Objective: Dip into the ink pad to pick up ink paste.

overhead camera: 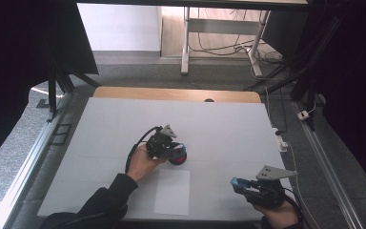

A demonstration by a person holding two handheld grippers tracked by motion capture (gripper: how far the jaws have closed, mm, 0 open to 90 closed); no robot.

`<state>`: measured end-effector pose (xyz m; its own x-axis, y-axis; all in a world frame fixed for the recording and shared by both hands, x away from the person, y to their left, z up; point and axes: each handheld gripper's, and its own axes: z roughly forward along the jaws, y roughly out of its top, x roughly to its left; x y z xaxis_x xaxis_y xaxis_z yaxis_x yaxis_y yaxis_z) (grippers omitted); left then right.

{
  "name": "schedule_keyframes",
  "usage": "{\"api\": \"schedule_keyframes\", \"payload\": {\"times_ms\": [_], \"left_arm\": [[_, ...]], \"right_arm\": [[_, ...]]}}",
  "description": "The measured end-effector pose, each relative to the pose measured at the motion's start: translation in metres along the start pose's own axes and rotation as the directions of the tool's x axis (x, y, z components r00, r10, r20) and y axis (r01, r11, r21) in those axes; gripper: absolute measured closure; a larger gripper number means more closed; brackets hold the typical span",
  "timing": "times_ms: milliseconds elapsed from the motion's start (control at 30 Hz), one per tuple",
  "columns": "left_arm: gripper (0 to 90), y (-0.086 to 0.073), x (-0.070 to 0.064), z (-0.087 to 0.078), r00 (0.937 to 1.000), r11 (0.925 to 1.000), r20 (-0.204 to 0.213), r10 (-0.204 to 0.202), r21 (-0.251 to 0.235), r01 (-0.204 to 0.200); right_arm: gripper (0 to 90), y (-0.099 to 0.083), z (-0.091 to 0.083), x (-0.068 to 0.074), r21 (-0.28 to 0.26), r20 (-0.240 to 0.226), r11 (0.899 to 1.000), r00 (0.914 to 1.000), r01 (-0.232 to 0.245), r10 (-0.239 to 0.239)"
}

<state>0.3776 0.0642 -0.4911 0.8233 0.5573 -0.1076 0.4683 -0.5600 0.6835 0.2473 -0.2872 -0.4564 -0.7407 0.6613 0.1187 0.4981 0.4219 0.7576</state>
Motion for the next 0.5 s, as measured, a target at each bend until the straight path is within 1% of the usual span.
{"api": "schedule_keyframes", "payload": {"times_ms": [33,167,233,367,500], "left_arm": [[70.2,0.000,0.000,0.001,1.0000,1.0000,-0.004,0.002,0.005,-0.002],[70.2,-0.001,0.002,0.001,1.0000,1.0000,0.003,-0.005,0.006,0.005],[70.3,-0.001,0.001,0.002,1.0000,1.0000,-0.001,0.000,0.006,0.000],[70.4,0.000,-0.003,0.002,0.9993,0.9994,-0.020,0.030,0.019,-0.030],[70.5,0.001,-0.008,0.002,0.9969,0.9974,-0.047,0.064,0.036,-0.062]], "right_arm": [[68.3,0.000,0.000,0.000,0.000,0.000,1.000,1.0000,0.000,0.000],[68.3,0.000,0.000,0.000,0.000,0.000,1.000,1.0000,0.000,0.000],[68.2,0.000,0.000,0.000,0.000,-0.001,1.000,1.0000,-0.001,0.001],[68.2,0.000,0.000,0.000,0.001,0.000,1.000,1.0000,0.000,0.000],[68.3,0.000,0.000,0.000,0.002,0.000,1.000,1.0000,0.000,0.000]]}}
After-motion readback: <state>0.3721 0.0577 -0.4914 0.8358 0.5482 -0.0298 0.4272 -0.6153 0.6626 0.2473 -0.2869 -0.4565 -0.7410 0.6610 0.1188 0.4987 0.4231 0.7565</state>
